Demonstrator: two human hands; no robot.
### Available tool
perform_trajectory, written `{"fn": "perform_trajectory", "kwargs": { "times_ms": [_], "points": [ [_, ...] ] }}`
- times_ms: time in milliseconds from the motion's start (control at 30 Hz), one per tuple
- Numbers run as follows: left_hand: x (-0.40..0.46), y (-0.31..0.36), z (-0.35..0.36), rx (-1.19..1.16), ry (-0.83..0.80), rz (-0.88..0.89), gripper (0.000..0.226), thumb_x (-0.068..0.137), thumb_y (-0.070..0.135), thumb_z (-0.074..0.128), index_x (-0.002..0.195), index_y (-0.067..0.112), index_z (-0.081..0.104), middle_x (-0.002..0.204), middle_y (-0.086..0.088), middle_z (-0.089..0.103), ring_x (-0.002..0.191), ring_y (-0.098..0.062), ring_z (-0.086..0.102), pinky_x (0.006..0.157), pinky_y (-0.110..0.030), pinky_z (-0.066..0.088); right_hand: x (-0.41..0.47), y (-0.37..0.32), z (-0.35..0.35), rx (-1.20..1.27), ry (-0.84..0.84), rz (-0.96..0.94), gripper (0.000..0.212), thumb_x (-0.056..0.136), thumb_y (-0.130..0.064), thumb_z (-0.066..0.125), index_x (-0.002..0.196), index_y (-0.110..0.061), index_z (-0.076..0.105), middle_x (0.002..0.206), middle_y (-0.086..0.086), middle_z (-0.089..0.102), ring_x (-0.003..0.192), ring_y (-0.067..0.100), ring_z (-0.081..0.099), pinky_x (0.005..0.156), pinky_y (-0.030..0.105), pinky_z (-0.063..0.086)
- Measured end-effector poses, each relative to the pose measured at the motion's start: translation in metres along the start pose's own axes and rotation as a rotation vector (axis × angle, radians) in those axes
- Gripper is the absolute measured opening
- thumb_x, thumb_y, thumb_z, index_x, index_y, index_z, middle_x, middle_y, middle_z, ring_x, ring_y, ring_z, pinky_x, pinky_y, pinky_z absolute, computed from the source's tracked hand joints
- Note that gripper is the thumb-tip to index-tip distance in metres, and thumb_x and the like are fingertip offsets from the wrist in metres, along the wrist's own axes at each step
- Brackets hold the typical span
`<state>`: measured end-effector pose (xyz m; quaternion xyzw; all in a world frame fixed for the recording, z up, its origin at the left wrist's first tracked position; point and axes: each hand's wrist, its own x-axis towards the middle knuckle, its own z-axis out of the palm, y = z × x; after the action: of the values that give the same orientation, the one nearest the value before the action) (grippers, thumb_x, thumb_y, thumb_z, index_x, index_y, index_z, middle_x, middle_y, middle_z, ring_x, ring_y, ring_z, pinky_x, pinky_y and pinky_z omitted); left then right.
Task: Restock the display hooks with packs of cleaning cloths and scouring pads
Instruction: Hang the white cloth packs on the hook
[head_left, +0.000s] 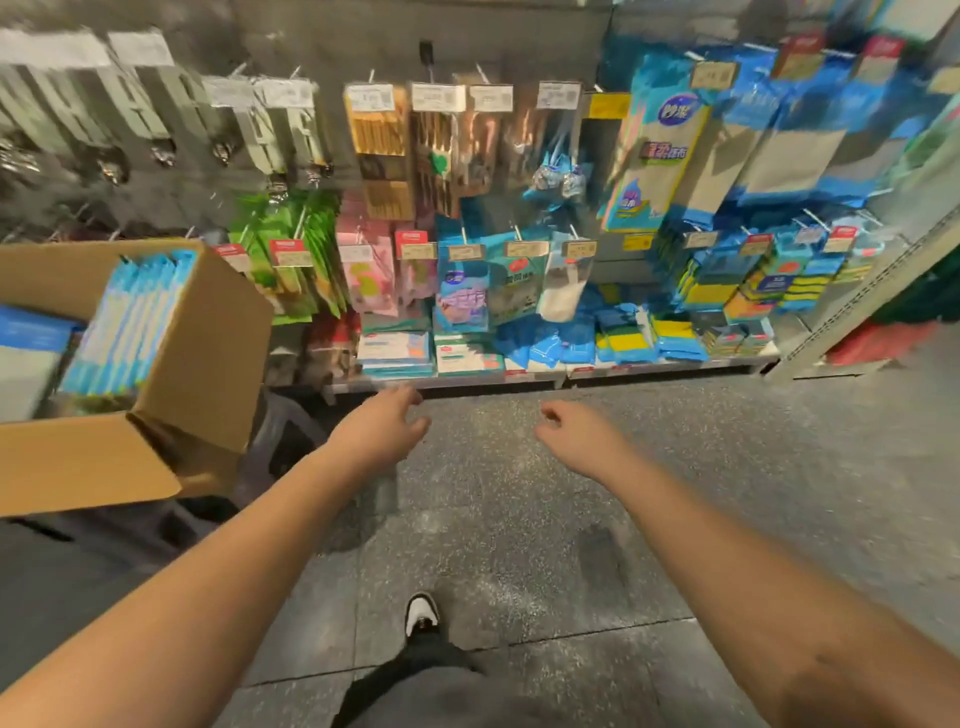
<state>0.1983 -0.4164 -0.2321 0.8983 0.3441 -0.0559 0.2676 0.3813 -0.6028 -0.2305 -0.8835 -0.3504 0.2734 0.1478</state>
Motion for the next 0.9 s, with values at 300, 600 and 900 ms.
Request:
{"fn": "perform_trajectory", "kwargs": {
  "times_ms": [300, 600, 900],
  "points": [
    [-0.094, -0.211, -0.057, -0.052, 0.065, -0.143, 0.031, 0.101, 0.037, 0.053, 0.12, 0.014, 0.061, 0.119, -0.005, 0.061, 0.102, -0.022, 0.059, 0.083, -0.037, 0.049, -0.013, -0.188, 0.139, -0.148, -0.121, -0.155, 0.051, 0.101, -0.04, 0.047, 0.144, -0.014, 0.048, 0.144, 0.008, 0.053, 0.126, 0.025, 0.054, 0.103, 0.038, 0.045],
    [-0.163, -0.46, -0.159, -0.22, 0.184, -0.364, 0.034, 0.104, 0.032, 0.05, 0.133, 0.015, 0.057, 0.136, -0.006, 0.059, 0.12, -0.028, 0.057, 0.087, -0.031, 0.039, 0.019, -0.434, 0.268, -0.128, -0.209, -0.254, 0.046, 0.1, -0.041, 0.05, 0.14, -0.019, 0.052, 0.139, 0.002, 0.057, 0.118, 0.018, 0.057, 0.09, 0.03, 0.045],
    [-0.134, -0.642, -0.24, -0.302, 0.229, -0.494, 0.031, 0.1, 0.033, 0.054, 0.124, 0.015, 0.063, 0.124, -0.008, 0.064, 0.114, -0.029, 0.061, 0.096, -0.039, 0.047, 0.082, -0.615, 0.36, -0.056, -0.333, -0.334, 0.051, 0.103, -0.038, 0.046, 0.148, -0.015, 0.041, 0.151, 0.003, 0.045, 0.135, 0.02, 0.046, 0.107, 0.031, 0.037]
  ]
}}
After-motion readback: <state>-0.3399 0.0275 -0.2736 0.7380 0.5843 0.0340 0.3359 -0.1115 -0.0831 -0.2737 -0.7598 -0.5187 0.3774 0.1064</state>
